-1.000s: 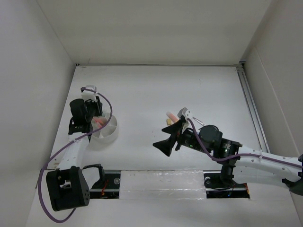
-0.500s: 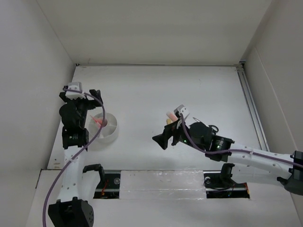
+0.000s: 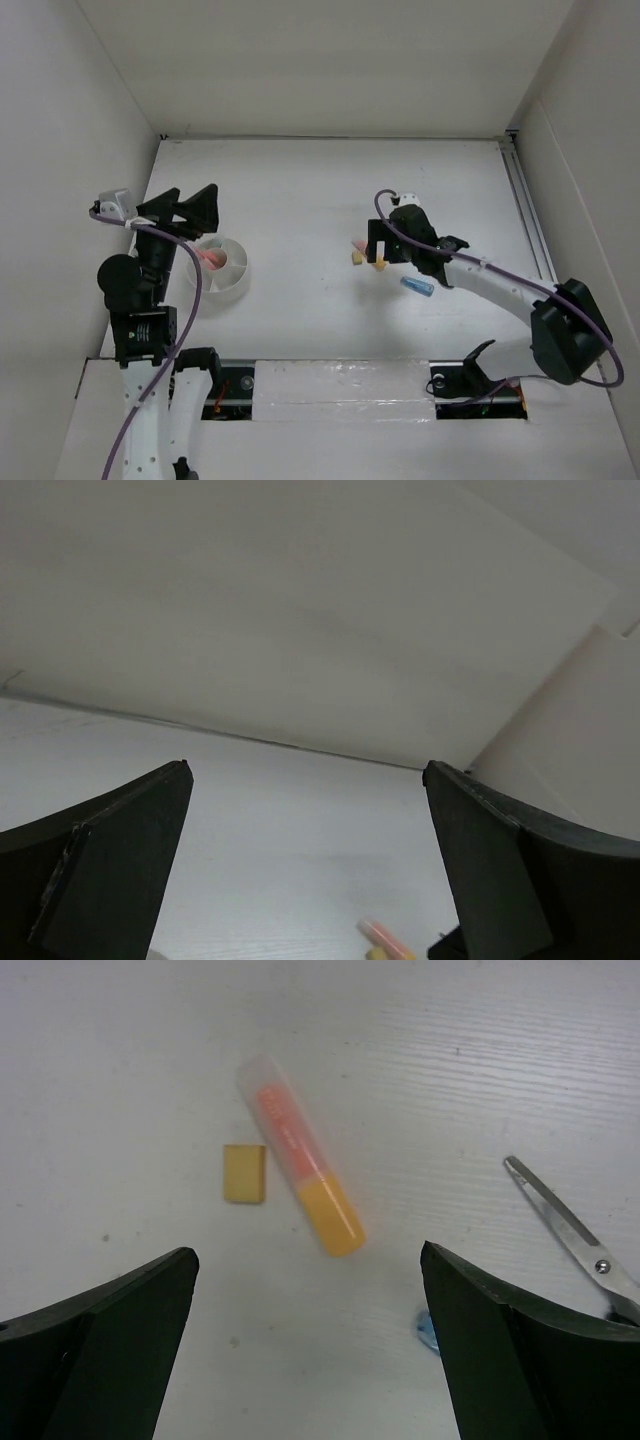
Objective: Sort the stationery into containers
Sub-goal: Pick up the pen from the center of the board.
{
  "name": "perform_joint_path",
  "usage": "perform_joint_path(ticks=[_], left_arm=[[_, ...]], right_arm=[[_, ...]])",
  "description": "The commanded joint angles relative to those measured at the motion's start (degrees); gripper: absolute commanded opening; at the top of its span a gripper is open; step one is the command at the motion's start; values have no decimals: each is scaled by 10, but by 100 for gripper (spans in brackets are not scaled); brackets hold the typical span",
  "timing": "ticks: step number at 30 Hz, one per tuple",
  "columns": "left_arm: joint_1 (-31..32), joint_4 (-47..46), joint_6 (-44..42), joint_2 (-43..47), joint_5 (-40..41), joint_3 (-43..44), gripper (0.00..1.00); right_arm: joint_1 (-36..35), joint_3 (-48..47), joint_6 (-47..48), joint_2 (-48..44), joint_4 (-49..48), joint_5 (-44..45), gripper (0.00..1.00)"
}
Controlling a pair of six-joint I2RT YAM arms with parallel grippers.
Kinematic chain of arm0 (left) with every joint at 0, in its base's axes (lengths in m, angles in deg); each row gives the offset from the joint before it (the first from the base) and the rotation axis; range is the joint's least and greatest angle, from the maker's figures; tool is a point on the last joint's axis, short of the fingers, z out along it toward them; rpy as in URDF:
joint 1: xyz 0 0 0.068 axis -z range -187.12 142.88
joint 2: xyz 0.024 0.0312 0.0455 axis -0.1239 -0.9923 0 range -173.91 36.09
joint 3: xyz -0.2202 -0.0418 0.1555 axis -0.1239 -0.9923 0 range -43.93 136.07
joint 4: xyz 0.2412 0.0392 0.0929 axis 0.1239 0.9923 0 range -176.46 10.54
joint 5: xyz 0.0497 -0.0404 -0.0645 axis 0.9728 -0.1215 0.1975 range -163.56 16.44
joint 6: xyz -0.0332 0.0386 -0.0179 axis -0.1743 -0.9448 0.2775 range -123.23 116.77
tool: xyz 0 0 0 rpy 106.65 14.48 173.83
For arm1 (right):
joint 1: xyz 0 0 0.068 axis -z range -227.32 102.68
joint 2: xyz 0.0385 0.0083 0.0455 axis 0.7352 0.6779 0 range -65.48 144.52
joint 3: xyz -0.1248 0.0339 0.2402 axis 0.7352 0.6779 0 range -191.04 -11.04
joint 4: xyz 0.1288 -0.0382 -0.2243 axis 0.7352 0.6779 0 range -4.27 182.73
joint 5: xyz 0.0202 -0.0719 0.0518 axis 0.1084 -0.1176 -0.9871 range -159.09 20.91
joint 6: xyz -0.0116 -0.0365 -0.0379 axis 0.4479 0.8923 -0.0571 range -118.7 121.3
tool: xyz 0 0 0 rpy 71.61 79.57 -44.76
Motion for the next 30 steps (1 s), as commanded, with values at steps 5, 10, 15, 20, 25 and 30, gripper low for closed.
perform_joint_path(ticks=[5, 10, 15, 20, 25, 30], left_arm=[[83, 61, 6, -23, 89, 28, 100], [133, 76, -24, 4, 129, 34, 100], [152, 82, -30, 14, 150, 34, 100], [152, 82, -30, 14, 150, 34, 100], [152, 82, -30, 14, 150, 34, 100], [152, 82, -30, 14, 156, 34, 100]], right_arm=[[50, -69, 92, 73, -4, -101, 95], [57, -108, 128, 145, 20, -118, 89], [64, -142, 128, 190, 68, -63, 85], [64, -142, 133, 209, 62, -82, 82], [58, -142, 126, 228, 77, -97, 77], [36, -170, 126, 277, 109, -97, 74]])
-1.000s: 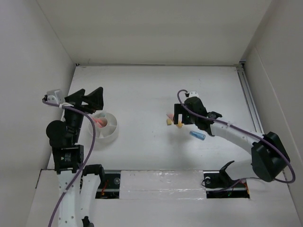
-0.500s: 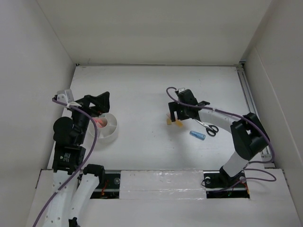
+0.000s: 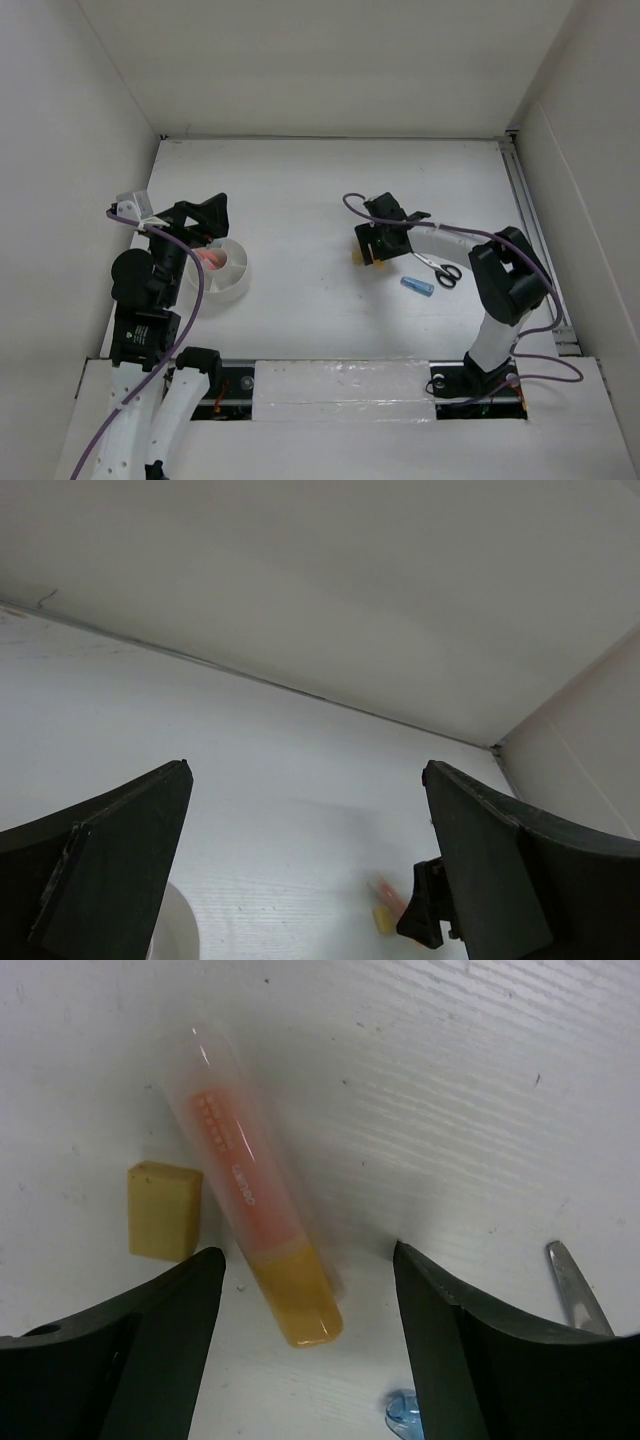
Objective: Sort the stationery into containers
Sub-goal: Pick up the pen from the center of the board.
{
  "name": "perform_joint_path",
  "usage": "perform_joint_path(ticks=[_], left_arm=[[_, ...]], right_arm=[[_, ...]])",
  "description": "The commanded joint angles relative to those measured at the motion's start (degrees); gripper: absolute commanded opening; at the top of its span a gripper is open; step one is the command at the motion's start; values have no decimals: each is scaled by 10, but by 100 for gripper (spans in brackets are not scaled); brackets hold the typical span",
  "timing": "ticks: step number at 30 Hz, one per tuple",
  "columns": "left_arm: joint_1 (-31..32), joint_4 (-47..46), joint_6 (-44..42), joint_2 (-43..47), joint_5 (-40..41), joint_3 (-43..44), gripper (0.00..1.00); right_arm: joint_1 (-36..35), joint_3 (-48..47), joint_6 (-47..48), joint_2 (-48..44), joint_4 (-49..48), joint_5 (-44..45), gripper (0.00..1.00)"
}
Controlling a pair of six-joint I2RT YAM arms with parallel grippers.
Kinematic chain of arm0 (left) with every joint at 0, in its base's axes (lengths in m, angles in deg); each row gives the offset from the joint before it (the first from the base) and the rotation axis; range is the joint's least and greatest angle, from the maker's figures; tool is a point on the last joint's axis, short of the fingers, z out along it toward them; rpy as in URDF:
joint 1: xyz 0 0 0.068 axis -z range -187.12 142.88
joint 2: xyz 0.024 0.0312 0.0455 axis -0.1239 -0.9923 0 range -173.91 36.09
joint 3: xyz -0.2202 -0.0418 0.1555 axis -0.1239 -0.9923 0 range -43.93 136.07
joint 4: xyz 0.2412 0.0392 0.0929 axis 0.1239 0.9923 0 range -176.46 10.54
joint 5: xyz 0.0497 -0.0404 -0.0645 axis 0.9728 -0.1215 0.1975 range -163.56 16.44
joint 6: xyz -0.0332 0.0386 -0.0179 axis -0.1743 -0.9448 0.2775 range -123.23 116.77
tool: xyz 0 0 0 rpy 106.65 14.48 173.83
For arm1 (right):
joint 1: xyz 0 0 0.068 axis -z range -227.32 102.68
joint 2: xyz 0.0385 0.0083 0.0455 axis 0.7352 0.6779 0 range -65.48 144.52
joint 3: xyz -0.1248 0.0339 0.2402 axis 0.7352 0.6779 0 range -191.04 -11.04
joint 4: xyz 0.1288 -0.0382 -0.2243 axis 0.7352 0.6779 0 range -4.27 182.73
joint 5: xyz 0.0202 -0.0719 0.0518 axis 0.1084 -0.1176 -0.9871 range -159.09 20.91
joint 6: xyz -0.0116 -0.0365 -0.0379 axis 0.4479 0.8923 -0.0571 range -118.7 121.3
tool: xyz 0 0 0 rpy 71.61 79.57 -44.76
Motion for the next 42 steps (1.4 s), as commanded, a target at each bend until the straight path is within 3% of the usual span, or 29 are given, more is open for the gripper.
perform_joint_path(ticks=[1, 5, 8, 14, 16, 17, 19, 24, 29, 33, 38, 42], left_arm=[[3, -17, -7, 1, 5, 17, 100], [3, -17, -7, 6, 5, 17, 100], [3, -17, -7, 6, 5, 17, 100], [3, -17, -7, 6, 5, 17, 100], [3, -17, -7, 6, 5, 17, 100], [3, -17, -7, 6, 5, 17, 100], [3, -17, -7, 1, 0, 17, 100], [3, -29, -13, -11, -51, 11, 100], [3, -47, -13, -35, -139, 16, 100], [3, -112, 0, -48, -309, -7, 100], [3, -150, 36, -74, -387, -19, 100], [3, -203, 75, -107, -470, -26, 100]], right_arm=[[-13, -29, 0, 43, 30, -6, 74], [-18, -43, 0, 55, 43, 7, 68], [-18, -43, -6, 55, 48, 13, 51], [-24, -38, -19, 55, 75, 49, 39], [-31, -38, -24, 55, 75, 49, 28], [-31, -33, -24, 55, 75, 49, 15], [-31, -33, -30, 55, 75, 65, 0], [-24, -26, -61, 10, 60, 91, 0], [-29, -21, -93, -101, 38, 107, 0], [-82, 5, -99, -189, -41, 106, 0], [-139, 65, -130, -272, -181, 10, 0], [-202, 46, -147, -278, -232, 30, 0]])
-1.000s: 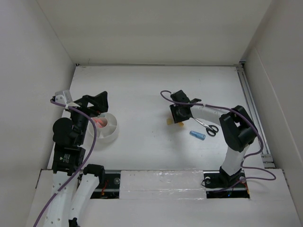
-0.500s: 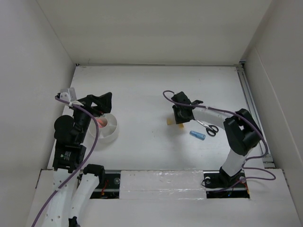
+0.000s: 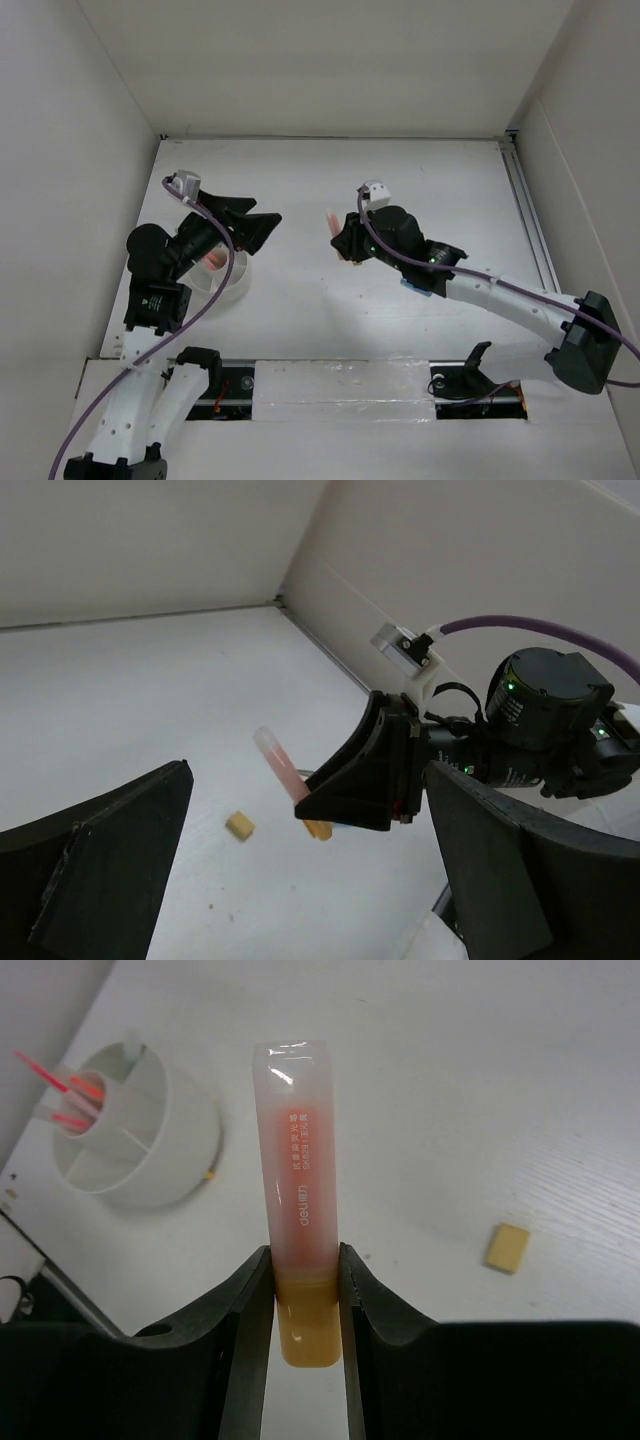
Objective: Sort the stationery into containers
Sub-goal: Pick up the pen from the center of the board, then place the pen in the storage box.
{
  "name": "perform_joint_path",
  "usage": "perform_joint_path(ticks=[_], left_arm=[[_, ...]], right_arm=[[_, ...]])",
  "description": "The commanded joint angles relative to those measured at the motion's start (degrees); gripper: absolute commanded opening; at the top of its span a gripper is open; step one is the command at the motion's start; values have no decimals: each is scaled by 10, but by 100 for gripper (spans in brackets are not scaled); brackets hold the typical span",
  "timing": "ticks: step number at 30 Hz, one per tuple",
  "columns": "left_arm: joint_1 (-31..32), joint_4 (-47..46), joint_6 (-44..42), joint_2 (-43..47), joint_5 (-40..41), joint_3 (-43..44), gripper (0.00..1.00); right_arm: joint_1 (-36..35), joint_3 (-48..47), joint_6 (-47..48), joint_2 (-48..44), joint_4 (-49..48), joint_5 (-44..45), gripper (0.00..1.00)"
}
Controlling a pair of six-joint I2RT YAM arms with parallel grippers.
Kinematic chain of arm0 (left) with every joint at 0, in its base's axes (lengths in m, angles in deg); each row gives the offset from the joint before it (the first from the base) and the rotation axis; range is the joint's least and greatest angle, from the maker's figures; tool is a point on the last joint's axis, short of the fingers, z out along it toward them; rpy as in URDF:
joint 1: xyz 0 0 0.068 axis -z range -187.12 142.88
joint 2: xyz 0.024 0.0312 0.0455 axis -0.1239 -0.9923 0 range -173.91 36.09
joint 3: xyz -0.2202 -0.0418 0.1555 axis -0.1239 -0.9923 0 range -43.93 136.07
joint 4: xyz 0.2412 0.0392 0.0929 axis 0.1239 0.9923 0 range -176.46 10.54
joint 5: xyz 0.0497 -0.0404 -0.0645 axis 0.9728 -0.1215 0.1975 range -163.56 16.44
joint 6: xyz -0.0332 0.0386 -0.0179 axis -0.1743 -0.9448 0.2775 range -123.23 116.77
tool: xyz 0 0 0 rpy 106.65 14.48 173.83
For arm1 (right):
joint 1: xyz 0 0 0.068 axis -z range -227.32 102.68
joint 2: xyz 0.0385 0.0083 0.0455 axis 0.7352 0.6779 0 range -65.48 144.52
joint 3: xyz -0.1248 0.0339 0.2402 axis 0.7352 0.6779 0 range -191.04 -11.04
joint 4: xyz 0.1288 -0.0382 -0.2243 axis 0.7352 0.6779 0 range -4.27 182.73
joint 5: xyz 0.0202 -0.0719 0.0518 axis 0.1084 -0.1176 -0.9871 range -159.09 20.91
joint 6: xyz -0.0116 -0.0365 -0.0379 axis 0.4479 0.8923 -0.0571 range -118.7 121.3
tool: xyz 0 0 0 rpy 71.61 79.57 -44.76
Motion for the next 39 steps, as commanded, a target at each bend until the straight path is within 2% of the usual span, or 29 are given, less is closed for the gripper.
perform_joint_path(ticks=[1, 3, 10, 21, 23, 29, 32, 34, 37, 39], left_arm=[[3, -97, 43, -20, -115, -17, 100], [3, -103, 50, -28, -146, -17, 100], [3, -97, 50, -41, -151, -17, 100], [3, -10, 16, -46, -36, -4, 100], [3, 12, 11, -52, -8, 8, 95], [3, 25, 11, -47, 21, 13, 94], [3, 30, 6, -41, 37, 13, 86], [3, 30, 6, -41, 43, 13, 75], [3, 30, 6, -41, 35, 13, 66], [3, 30, 6, -46, 30, 13, 65]], right_arm=[[-43, -15, -29, 0, -94, 9, 0], [-59, -30, -34, 6, -112, 23, 0], [-96, -88, -40, 29, -146, 28, 0], [-155, -137, -19, 57, -182, 34, 0], [-166, -143, -13, 65, -182, 46, 0], [-186, -154, -8, 89, -182, 63, 0], [-198, -154, -8, 95, -182, 80, 0], [-204, -159, -3, 95, -182, 94, 0], [-204, -159, -3, 100, -182, 101, 0], [-204, -159, -3, 100, -182, 108, 0]])
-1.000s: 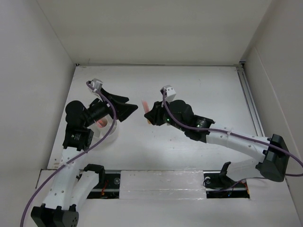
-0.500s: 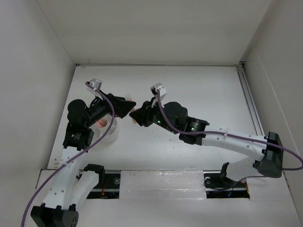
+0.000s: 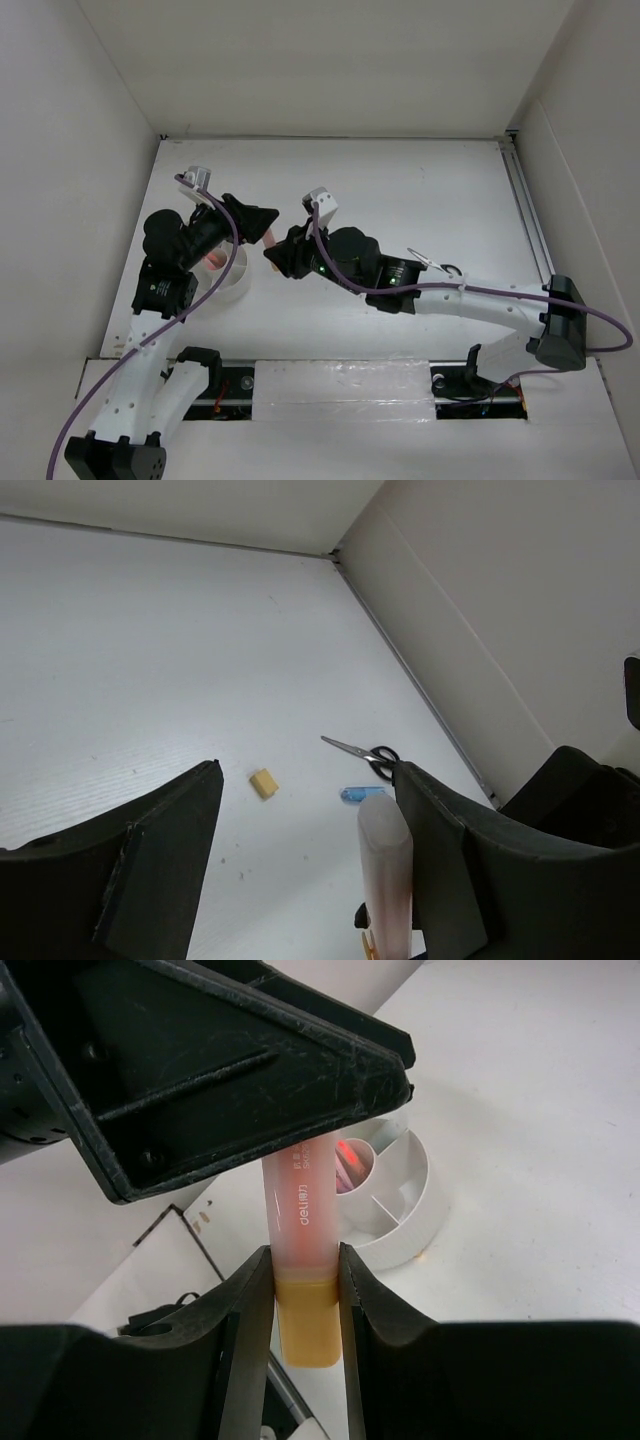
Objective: Sort the stationery into containers
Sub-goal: Place the pen in the storage box.
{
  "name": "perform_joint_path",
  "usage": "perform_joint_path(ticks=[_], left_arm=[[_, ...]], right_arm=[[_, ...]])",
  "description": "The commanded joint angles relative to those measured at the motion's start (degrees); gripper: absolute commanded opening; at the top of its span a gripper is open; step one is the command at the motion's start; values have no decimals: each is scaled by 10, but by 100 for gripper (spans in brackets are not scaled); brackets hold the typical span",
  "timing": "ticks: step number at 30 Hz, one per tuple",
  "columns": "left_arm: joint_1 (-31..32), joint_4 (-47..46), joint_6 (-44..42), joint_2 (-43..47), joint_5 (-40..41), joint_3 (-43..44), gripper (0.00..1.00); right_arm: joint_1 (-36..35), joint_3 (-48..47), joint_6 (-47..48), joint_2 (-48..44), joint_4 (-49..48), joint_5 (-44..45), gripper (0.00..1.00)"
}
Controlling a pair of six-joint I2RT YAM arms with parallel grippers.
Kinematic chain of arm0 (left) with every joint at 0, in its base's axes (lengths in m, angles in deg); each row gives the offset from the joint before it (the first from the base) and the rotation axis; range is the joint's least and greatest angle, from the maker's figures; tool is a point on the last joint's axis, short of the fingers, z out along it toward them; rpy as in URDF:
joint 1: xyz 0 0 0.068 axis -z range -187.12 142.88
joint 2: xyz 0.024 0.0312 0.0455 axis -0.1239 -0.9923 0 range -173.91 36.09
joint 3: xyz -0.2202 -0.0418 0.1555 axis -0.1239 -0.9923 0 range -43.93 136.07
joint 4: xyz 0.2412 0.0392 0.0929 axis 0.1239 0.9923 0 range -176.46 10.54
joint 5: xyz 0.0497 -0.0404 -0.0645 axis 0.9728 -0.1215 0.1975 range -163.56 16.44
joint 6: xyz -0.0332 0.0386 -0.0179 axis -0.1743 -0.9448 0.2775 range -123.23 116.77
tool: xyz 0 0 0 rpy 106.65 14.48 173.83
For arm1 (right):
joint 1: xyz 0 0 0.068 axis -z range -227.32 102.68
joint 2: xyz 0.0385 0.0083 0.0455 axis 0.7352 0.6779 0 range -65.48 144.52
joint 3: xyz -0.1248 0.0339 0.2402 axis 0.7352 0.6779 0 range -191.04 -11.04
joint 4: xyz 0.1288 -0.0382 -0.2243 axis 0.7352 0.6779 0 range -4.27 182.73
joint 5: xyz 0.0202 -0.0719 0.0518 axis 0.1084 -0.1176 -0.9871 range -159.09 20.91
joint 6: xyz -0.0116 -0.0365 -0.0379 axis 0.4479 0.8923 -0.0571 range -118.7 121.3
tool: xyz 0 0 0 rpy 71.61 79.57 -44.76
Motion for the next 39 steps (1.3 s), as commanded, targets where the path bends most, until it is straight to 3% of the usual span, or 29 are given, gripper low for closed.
perform_joint_path(ticks=[1, 8, 10, 11, 14, 15, 18, 22, 23, 24, 25, 26, 27, 30, 35, 39], left_arm=[[1, -14, -8, 4, -10, 26, 65], [1, -20, -8, 4, -27, 26, 65], [1, -20, -8, 4, -27, 26, 55], [1, -20, -8, -2, -27, 26, 42], [1, -20, -13, -7, -27, 26, 27], [1, -20, -13, -7, -27, 31, 15], [1, -20, -13, -7, -27, 36, 0], [1, -20, -20, -7, -20, 36, 0], [1, -20, -28, -7, -12, 36, 0], [1, -20, -33, -2, -2, 36, 0], [1, -20, -49, -2, 28, 42, 0], [1, -14, -57, 7, 49, 42, 0], [1, -14, -62, 12, 76, 42, 0], [1, -4, -93, 23, 165, 48, 0], [1, 3, -159, -14, 261, 71, 0], [1, -44, -277, -27, 262, 81, 0]], right_arm=[[-3, -35, 8, 0, -35, 33, 0], [-3, -49, 14, 13, -24, 44, 0], [-9, -55, 14, 18, -18, 49, 0], [-9, -55, 14, 18, -18, 49, 0], [-9, -55, 20, 18, -18, 49, 0], [-14, -55, 20, 18, -18, 49, 0], [-14, -60, 20, 18, -18, 49, 0], [-14, -60, 30, 23, -18, 49, 0], [-14, -60, 30, 23, -18, 55, 3], [-14, -54, 35, 23, -18, 55, 14], [-14, -54, 41, 23, -18, 61, 30], [-14, -45, 41, 18, -18, 72, 71], [-14, -30, 41, 18, -18, 81, 82], [-14, -1, 47, -6, -6, 113, 100], [-9, 50, 52, -60, 7, 125, 100], [3, 90, 52, -105, 7, 99, 100]])
